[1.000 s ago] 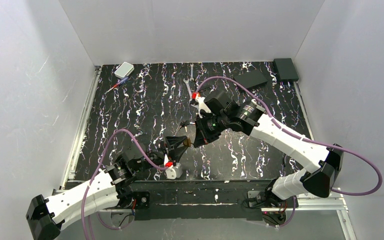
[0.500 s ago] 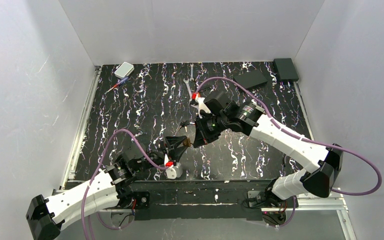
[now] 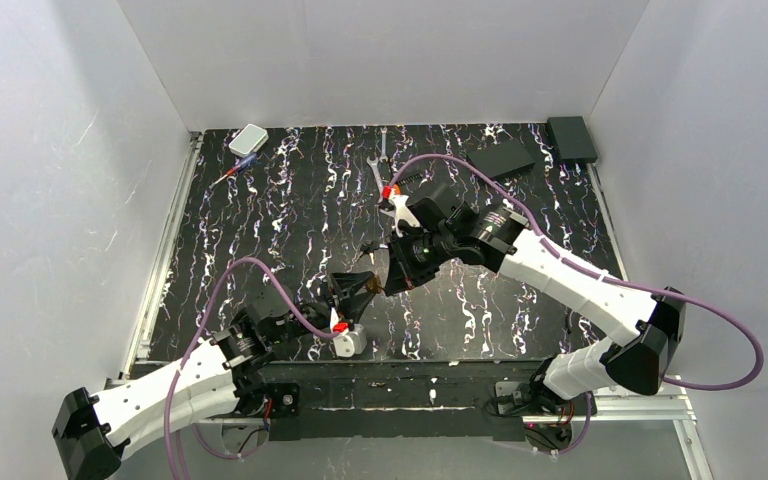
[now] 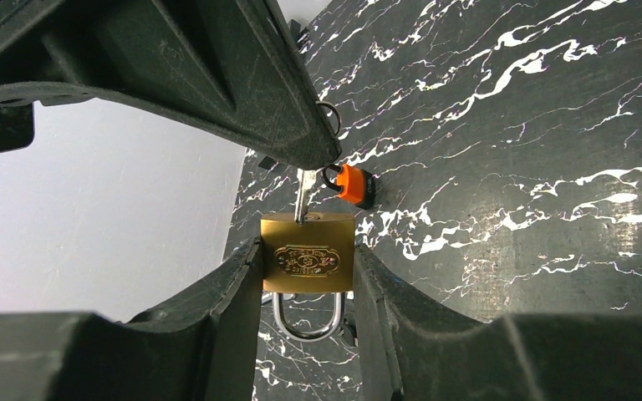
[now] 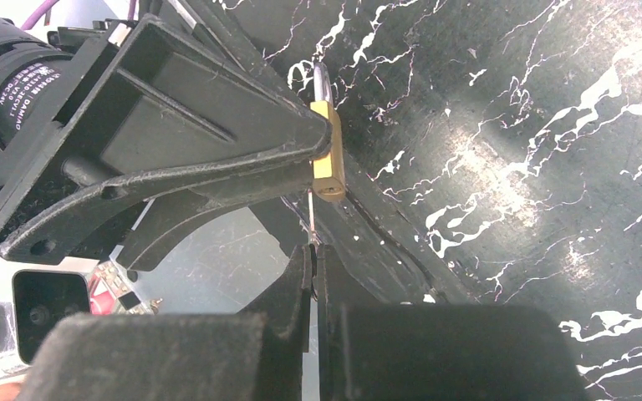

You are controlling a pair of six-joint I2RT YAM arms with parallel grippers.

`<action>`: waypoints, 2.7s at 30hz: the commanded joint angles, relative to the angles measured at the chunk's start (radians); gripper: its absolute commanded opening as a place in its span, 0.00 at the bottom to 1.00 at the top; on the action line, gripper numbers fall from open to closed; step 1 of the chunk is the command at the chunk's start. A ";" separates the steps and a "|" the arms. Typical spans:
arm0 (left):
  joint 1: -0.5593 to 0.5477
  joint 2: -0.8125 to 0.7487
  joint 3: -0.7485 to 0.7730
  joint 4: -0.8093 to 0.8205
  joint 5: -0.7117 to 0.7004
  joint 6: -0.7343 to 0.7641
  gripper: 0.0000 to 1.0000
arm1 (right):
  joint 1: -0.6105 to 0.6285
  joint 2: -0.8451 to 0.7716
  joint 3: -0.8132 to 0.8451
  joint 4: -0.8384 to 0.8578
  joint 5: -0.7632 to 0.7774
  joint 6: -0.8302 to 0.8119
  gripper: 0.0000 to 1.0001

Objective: Unlock with the key

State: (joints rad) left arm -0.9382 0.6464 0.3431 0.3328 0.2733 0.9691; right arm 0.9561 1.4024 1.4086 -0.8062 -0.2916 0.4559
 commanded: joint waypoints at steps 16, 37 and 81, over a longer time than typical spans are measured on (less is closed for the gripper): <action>-0.007 -0.014 0.050 0.032 -0.003 0.012 0.00 | 0.006 -0.015 0.009 -0.017 0.040 -0.023 0.01; -0.007 -0.021 0.050 0.032 -0.009 0.011 0.00 | 0.006 -0.033 0.021 -0.026 0.032 -0.014 0.01; -0.015 -0.052 0.033 0.023 0.079 0.017 0.00 | 0.006 0.026 0.064 0.001 0.073 -0.052 0.01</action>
State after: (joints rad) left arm -0.9449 0.6148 0.3431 0.3135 0.2880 0.9718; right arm 0.9631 1.4112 1.4172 -0.8170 -0.2457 0.4285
